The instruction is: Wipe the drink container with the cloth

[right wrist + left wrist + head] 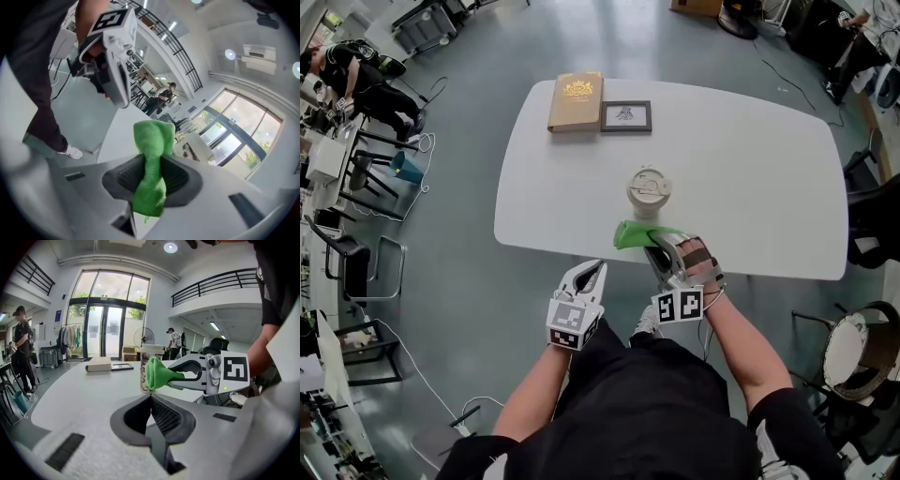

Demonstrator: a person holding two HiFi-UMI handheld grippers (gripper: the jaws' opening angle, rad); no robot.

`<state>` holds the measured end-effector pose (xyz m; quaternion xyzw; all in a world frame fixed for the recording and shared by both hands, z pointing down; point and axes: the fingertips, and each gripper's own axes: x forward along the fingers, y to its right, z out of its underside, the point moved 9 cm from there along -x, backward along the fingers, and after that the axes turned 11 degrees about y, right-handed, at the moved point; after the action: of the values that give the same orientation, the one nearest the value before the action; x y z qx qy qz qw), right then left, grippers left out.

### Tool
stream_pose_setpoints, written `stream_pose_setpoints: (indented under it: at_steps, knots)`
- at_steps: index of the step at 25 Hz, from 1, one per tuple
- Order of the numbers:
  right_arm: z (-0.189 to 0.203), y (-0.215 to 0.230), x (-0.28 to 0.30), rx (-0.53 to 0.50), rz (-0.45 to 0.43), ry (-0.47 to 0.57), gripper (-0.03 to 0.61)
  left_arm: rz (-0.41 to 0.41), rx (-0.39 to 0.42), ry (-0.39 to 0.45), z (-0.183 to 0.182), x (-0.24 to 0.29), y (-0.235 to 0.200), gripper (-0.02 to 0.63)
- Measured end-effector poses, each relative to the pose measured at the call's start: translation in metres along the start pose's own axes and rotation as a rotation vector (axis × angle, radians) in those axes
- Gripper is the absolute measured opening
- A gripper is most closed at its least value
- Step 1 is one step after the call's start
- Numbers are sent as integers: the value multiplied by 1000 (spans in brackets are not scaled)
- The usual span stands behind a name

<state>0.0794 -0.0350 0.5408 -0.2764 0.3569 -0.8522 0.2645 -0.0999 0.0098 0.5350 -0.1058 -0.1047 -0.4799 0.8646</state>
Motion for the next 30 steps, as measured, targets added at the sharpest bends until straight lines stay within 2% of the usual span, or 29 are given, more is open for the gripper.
stream_pose_setpoints:
  at_steps: [3, 5, 9, 13, 17, 26, 28, 30]
  knots:
    - [-12, 15, -16, 109, 83, 40, 115, 10, 5, -1, -2, 4, 7, 9]
    - [-14, 29, -26, 220, 137, 49, 115, 18, 6, 2, -3, 8, 12, 9]
    - [-14, 56, -44, 502, 245, 67, 115, 31, 11, 24, -9, 14, 19, 9]
    - [-4, 72, -52, 803, 357, 138, 110, 24, 18, 52, -22, 17, 21, 9]
    - [13, 84, -57, 1098, 382, 175, 107, 17, 7, 76, -28, 20, 21, 9]
    - [57, 97, -50, 1874, 426, 291, 106, 51, 9, 62, -30, 25, 26, 9]
    - [65, 96, -42, 2010, 414, 308, 106, 57, 7, 58, -30, 28, 27, 9]
    - [72, 94, -33, 2091, 404, 300, 106, 62, 8, 56, -29, 31, 25, 9]
